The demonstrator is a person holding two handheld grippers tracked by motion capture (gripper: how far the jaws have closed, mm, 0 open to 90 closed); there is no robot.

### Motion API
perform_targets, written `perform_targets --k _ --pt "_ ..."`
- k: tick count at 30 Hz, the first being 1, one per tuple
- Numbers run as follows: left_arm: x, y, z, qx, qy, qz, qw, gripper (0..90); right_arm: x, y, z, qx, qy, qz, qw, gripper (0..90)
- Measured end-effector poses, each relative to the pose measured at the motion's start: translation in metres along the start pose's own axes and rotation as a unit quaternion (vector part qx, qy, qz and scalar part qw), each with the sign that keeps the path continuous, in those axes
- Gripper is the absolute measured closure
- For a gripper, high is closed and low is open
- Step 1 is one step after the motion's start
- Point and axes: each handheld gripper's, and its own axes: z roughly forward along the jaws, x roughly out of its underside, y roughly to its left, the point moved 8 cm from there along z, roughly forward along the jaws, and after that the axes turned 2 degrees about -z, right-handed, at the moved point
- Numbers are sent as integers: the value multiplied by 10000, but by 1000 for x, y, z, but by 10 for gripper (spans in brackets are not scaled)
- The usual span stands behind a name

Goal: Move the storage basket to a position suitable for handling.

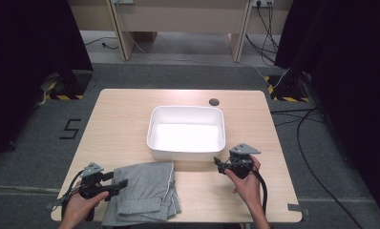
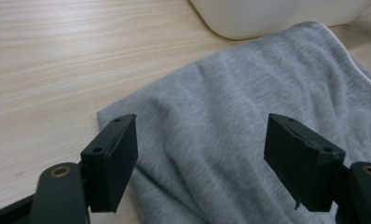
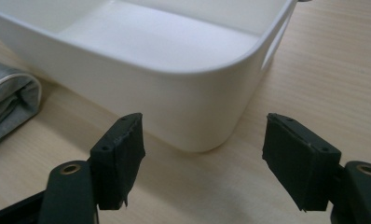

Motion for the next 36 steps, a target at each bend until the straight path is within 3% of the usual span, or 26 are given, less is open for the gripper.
perform_targets --k 2,6,8,11,12,13,15,18,22,25,26,31,32,36 --pt "1 1 -2 -18 -36 -22 10000 251 2 3 0 -9 23 -8 10000 289" --pt "11 7 -12 -68 -66 -161 9998 255 11 34 -4 -456 67 -47 9989 277" --pt "14 9 -11 -72 -53 -196 9998 257 12 40 -4 -540 62 -81 9985 277" --pt "25 8 -3 5 144 -245 9996 267 15 66 1 -863 70 -300 9958 275" --pt "25 8 -3 5 144 -245 9996 282 15 66 1 -863 70 -300 9958 275" --pt "30 6 4 52 230 -163 9996 304 16 78 3 -1051 102 -377 9937 273" --pt "31 0 6 36 238 -41 9997 319 17 85 5 -1128 122 -475 9924 272" --pt "32 -8 10 -53 227 187 9996 352 20 89 7 -1199 166 -444 9917 268" --pt "32 -17 13 40 262 282 9993 368 22 90 7 -1233 153 -460 9912 267" --pt "31 -35 23 124 296 491 9983 371 24 92 4 -1292 133 -452 9905 268" --pt "31 -35 23 124 296 491 9983 371 24 92 4 -1293 123 -493 9903 268" --pt "25 -65 41 226 413 702 9964 351 30 90 2 -1291 141 -429 9906 269" --pt "25 -65 41 226 413 702 9964 344 30 90 2 -1291 141 -429 9906 269" --pt "19 -84 57 241 473 889 9946 331 32 78 -2 -1171 132 -334 9925 286"
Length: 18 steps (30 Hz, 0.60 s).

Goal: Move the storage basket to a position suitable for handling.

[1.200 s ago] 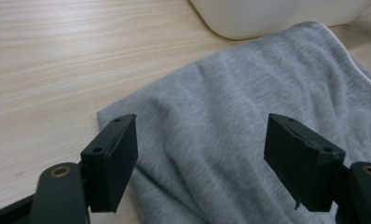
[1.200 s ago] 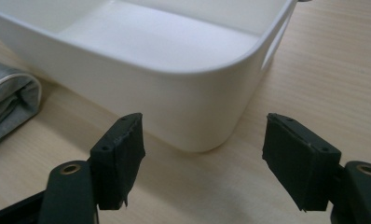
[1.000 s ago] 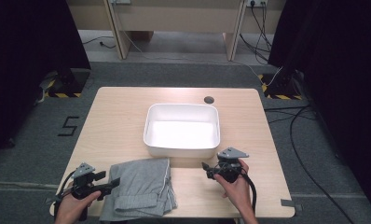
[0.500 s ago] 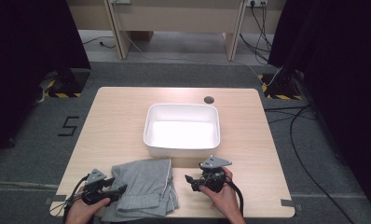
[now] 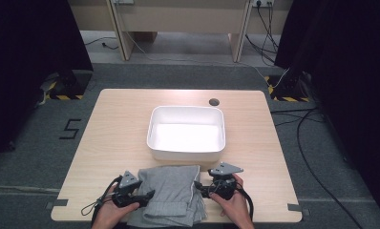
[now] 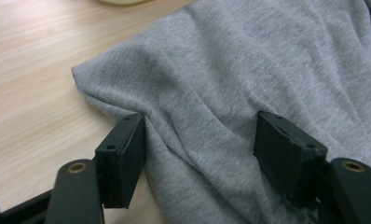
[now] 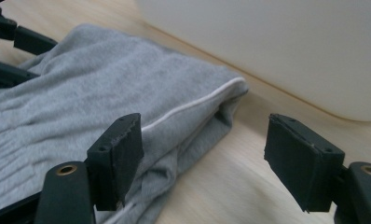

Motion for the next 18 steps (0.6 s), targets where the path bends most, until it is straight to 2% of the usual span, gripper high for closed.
perform_targets --k 5,12,14,18 --pt "-9 -11 12 32 -6 76 10000 328 -3 -11 -12 106 -95 76 9999 293" --pt "-19 -30 27 228 -12 189 9996 323 -5 -26 -24 319 -194 86 9993 283" --pt "-20 -29 25 277 -50 97 9996 303 -5 -31 -26 355 -181 69 9992 267" --pt "-21 -23 7 503 -296 -460 9972 187 -2 -40 -28 335 -177 149 9992 233"
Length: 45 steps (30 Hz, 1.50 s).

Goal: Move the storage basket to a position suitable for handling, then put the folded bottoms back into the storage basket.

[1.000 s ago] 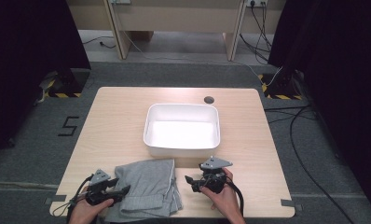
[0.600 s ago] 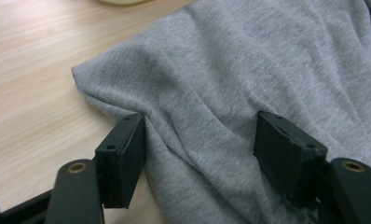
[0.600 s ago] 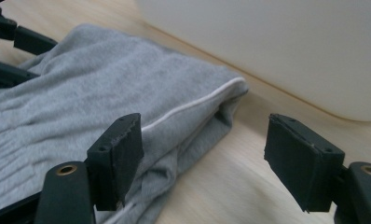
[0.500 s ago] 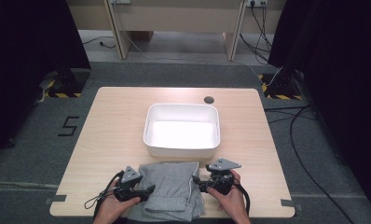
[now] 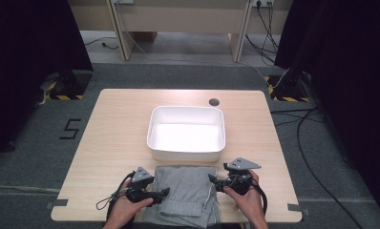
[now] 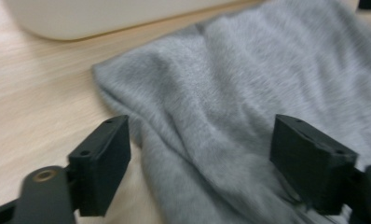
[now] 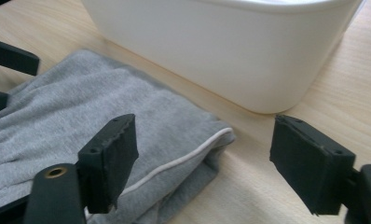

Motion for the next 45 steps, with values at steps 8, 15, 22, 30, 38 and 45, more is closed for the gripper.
perform_targets --k 8,15,22,30,38,45 --pt "20 -1 -20 49 16 -301 9995 148 -4 -3 -6 -79 -117 -46 9999 191" --pt "28 -15 -25 150 -54 -165 9997 148 -1 -5 -2 -86 -37 -46 9999 172" --pt "42 -35 -21 267 71 35 9996 148 0 -5 -2 -106 -53 -77 9999 169" --pt "49 -39 -16 125 155 333 9992 140 1 -3 1 -129 13 -131 9998 175" --pt "51 -37 -21 11 152 369 9992 146 2 1 4 -169 68 -207 9996 185" --pt "55 -31 -22 -122 145 392 9991 117 1 1 5 -174 79 -239 9995 188"
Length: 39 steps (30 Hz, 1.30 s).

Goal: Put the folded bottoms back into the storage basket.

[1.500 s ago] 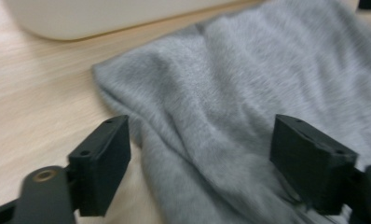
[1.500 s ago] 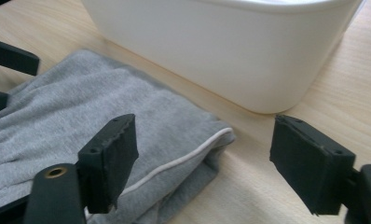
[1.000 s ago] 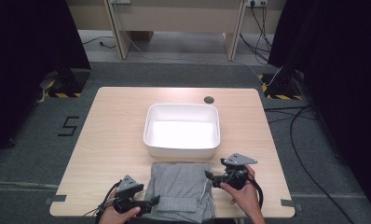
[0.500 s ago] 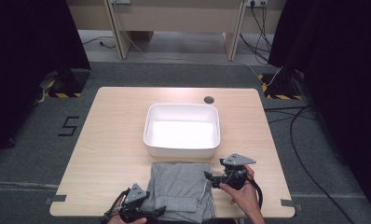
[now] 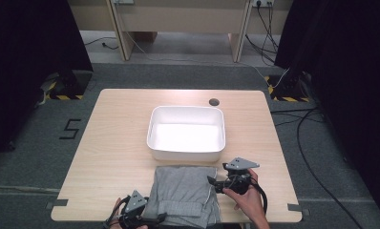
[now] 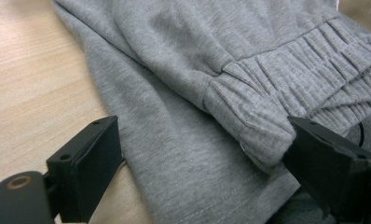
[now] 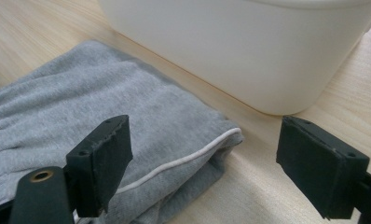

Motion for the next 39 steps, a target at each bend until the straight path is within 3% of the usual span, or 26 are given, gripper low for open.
perform_targets --k 3,7,12,23,26,27,31,37,39 --pt "0 -3 3 -71 25 54 10000 81 1 1 1 -15 22 -8 10000 188" --pt "-2 -6 9 -13 -5 54 10000 0 0 3 4 -59 48 -20 10000 189" --pt "-4 -14 15 -81 79 268 9996 0 -1 3 11 -151 84 -36 9998 192" --pt "-11 -15 15 276 -130 171 9994 374 6 -1 33 -424 436 39 9981 216" --pt "-11 -14 15 299 -153 285 9990 454 11 3 40 -678 524 149 9962 224" --pt "-11 -14 15 302 -162 338 9988 476 11 6 42 -733 438 129 9963 230" --pt "-10 -14 15 308 -182 389 9986 551 12 10 43 -752 426 -34 9963 274" --pt "-10 -14 14 392 -244 490 9977 612 13 13 39 -920 197 215 9953 557" --pt "-10 -15 13 342 -288 597 9972 643 11 15 37 -886 119 154 9959 619"
